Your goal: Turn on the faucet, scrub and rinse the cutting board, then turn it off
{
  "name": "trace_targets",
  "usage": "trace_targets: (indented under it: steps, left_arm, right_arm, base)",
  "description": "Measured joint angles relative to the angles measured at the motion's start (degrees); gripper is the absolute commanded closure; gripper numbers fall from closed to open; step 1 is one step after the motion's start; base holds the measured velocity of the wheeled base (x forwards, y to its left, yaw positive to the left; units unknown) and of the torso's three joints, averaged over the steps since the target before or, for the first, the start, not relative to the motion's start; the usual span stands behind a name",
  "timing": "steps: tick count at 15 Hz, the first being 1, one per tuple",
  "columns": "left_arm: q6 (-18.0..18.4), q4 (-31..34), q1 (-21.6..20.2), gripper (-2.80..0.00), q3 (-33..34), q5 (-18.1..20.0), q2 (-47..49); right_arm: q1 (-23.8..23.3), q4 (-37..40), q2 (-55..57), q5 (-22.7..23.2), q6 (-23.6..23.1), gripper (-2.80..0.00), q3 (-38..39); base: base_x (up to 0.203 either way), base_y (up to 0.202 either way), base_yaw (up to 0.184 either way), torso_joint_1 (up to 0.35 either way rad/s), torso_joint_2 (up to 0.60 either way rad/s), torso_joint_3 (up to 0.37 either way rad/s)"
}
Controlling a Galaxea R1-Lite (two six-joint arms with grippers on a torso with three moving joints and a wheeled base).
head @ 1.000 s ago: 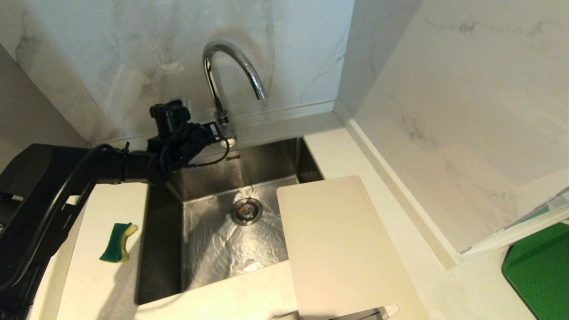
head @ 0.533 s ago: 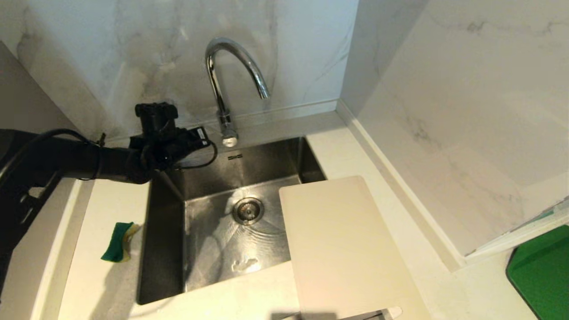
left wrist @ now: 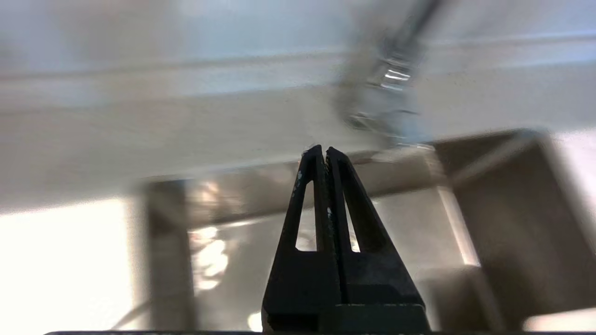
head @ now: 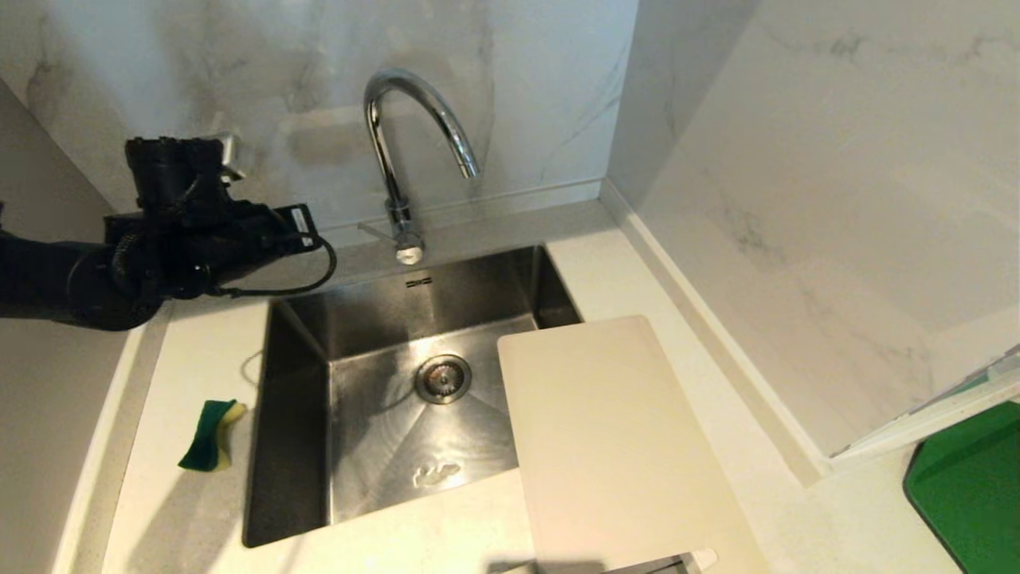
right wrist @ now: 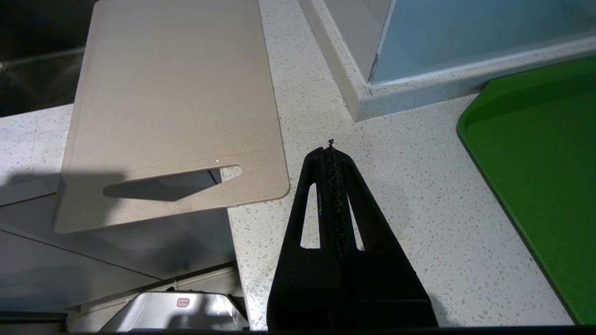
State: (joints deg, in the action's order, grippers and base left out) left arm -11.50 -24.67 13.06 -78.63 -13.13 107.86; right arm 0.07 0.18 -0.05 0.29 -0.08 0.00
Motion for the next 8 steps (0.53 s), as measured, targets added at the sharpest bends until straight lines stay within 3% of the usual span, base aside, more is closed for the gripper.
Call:
trace_targets:
  steps: [8]
  left_arm:
    - [2.77, -0.27, -5.77, 0.00, 12.19, -1.01, -13.69]
  right_arm:
    - [-0.02, -0.05, 0.00, -0.02, -0.03, 0.00, 0.00]
  base:
    - [0.000, 0.000, 0.000, 0.000, 0.00, 0.000]
